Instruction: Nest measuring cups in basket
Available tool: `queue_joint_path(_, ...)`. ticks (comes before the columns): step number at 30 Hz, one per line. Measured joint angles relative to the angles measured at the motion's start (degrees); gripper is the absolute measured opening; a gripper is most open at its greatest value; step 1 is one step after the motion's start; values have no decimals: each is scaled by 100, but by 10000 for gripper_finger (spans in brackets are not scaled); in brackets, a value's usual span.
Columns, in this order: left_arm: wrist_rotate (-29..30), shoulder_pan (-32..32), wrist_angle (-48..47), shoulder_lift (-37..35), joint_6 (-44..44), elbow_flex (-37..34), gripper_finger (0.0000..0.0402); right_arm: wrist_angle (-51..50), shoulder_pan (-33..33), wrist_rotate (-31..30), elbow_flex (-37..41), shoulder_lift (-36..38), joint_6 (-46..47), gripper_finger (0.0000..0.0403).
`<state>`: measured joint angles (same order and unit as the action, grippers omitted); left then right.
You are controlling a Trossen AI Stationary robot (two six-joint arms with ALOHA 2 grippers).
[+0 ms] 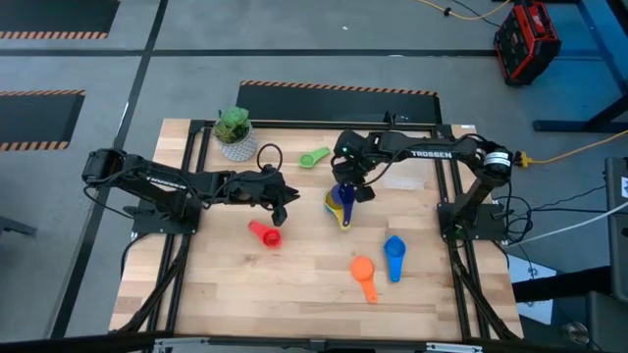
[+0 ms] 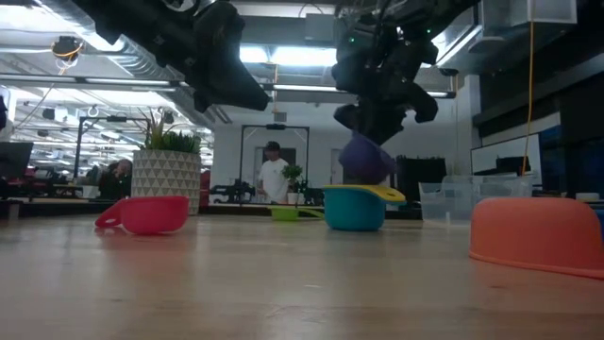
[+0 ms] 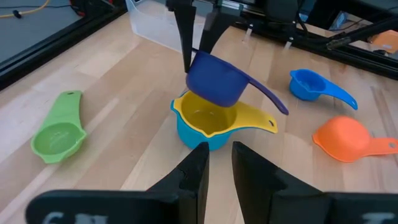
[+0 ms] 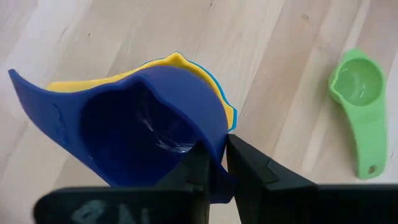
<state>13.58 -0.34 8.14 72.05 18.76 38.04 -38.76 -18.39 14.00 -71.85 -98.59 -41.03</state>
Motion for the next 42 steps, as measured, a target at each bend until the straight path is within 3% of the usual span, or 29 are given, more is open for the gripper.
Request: queue_joint_path(42, 2, 0, 0, 0, 2, 0, 64, 190, 4, -389, 0, -2, -151, 70)
